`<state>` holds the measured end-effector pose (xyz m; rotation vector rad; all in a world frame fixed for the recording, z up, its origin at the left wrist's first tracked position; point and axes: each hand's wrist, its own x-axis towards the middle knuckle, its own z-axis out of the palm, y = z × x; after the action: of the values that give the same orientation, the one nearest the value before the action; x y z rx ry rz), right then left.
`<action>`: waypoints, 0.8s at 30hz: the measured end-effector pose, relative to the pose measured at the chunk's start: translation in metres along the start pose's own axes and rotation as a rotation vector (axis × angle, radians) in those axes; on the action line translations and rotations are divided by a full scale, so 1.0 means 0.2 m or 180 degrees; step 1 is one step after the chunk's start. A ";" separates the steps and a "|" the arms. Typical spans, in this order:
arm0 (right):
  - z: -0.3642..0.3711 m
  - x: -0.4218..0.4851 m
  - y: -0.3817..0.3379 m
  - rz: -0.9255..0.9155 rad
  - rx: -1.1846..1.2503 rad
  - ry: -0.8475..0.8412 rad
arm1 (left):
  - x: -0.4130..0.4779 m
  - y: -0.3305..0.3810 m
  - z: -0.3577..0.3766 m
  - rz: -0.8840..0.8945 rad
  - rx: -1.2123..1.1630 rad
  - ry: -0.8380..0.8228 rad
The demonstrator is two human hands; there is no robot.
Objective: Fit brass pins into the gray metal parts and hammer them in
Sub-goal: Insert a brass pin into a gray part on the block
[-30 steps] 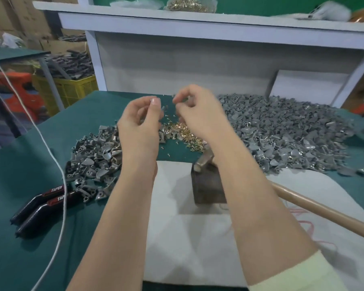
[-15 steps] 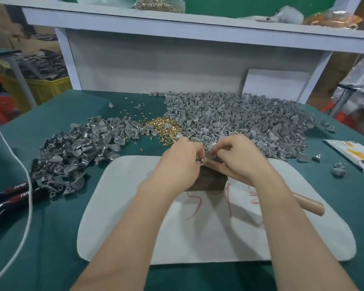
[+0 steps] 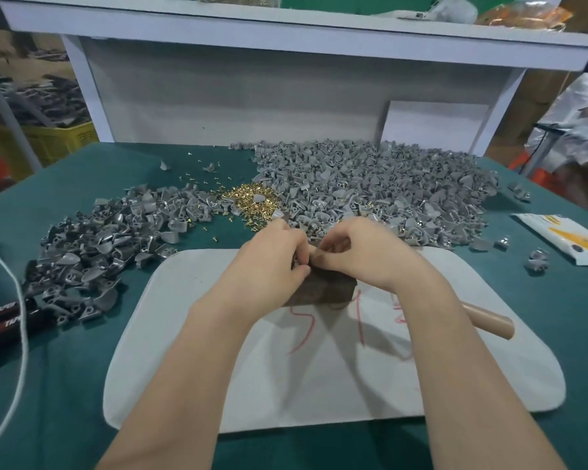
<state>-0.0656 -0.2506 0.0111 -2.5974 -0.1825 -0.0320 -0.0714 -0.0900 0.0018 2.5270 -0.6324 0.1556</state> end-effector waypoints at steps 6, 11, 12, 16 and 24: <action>0.04 0.02 0.00 -0.0012 -0.0339 0.0278 | -0.02 0.01 -0.02 0.0012 -0.0200 0.0007; 0.04 0.03 0.07 0.0385 -0.0503 0.0649 | -0.02 -0.01 -0.02 -0.0050 -0.0197 -0.0019; 0.04 0.03 0.09 0.0511 -0.0461 0.0699 | -0.01 -0.01 -0.02 -0.0072 -0.0151 -0.0049; 0.05 0.04 0.17 0.1041 -0.0403 0.0921 | 0.00 -0.02 0.00 -0.0022 -0.0021 -0.0127; 0.12 0.11 0.22 0.1439 -0.0528 0.1225 | 0.01 -0.06 0.00 -0.0327 -0.0597 0.0343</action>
<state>-0.0390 -0.2736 -0.0315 -2.6722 0.5645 -0.3929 -0.0648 -0.0825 -0.0036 2.3464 -0.4514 0.1854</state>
